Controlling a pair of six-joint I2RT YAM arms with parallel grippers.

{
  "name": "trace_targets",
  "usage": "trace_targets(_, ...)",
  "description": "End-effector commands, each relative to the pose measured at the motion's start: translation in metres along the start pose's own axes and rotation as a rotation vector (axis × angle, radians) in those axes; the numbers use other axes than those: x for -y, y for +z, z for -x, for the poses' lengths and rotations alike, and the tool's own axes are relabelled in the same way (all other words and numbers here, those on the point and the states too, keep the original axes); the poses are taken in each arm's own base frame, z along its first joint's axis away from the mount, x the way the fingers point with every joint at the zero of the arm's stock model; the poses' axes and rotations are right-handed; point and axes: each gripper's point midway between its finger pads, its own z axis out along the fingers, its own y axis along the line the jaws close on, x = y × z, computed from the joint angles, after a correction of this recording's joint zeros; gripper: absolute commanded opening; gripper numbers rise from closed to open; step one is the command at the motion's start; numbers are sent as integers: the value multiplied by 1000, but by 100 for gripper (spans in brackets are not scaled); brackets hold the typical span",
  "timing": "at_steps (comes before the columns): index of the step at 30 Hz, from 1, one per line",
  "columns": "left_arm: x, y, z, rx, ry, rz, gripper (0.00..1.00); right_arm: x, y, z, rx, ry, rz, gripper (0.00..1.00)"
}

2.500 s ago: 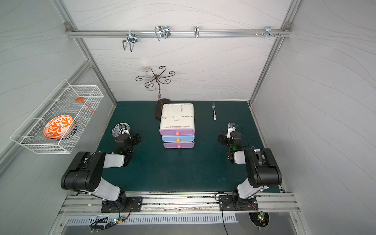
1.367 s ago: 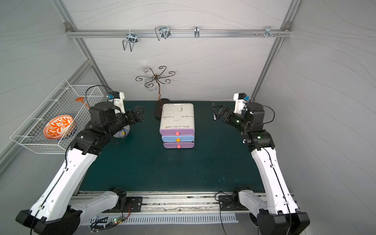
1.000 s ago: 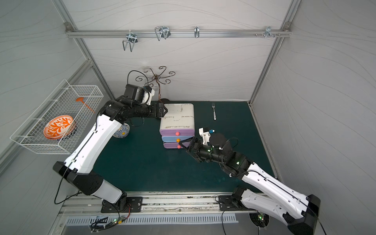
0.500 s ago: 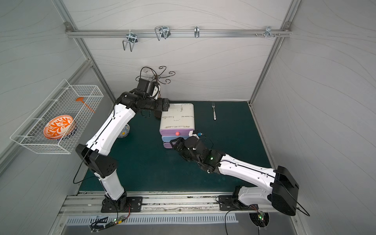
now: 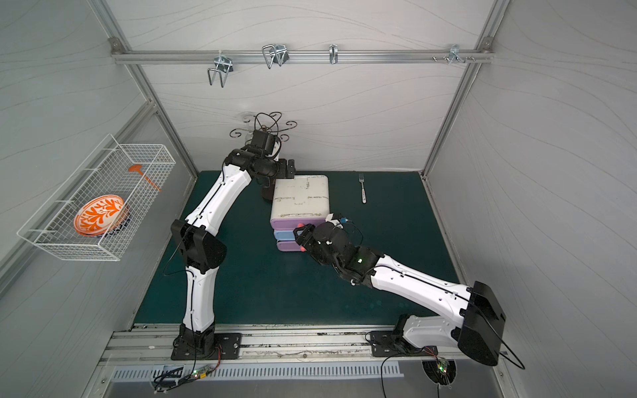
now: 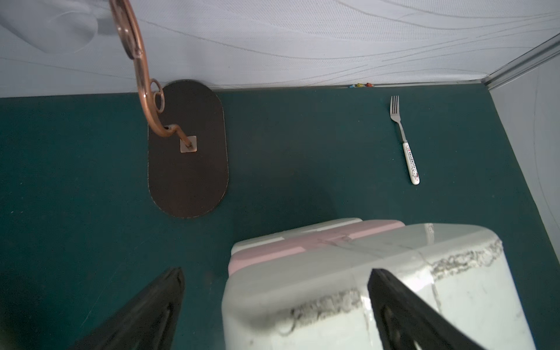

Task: Take the cookies out of the drawer
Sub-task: Open the drawer in the storage box.

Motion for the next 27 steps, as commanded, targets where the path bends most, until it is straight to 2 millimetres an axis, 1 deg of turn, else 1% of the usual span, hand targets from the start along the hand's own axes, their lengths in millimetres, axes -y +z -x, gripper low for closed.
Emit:
trace_targets(1, 3, 0, 26, 87, -1, -7, 99, 8, -8, 3, 38, 8, -16, 77)
trace_targets(4, 6, 9, 23, 76, 1, -26, 99, 10, -2, -1, 47, 24, 3, 76)
trace_targets(6, 9, 16, 17, 52, -3, -47, 98, 13, 6, -3, 51, 35, 4, 74)
trace_targets(8, 12, 20, 12, 34, -4, -66, 97, 15, 13, -2, 65, 55, 21, 72)
trace_targets(10, 13, 22, 6, 19, 5, -67, 97, 12, 19, -1, 75, 60, 39, 71)
trace_targets(12, 14, 22, 2, 8, 15, -78, 96, 8, 25, 1, 74, 47, 42, 71)
trace_targets(14, 15, 22, -4, -6, 28, -90, 95, 5, 30, 2, 71, 42, 38, 73)
trace_targets(18, 14, 26, -13, -20, 43, -96, 94, 3, 40, 1, 74, 45, 39, 71)
trace_targets(25, 13, 23, -12, -13, 47, -99, 94, 3, 48, 13, 121, 58, 60, 67)
trace_targets(27, 12, 25, -15, -23, 43, -108, 94, 2, 48, 16, 135, 55, 56, 66)
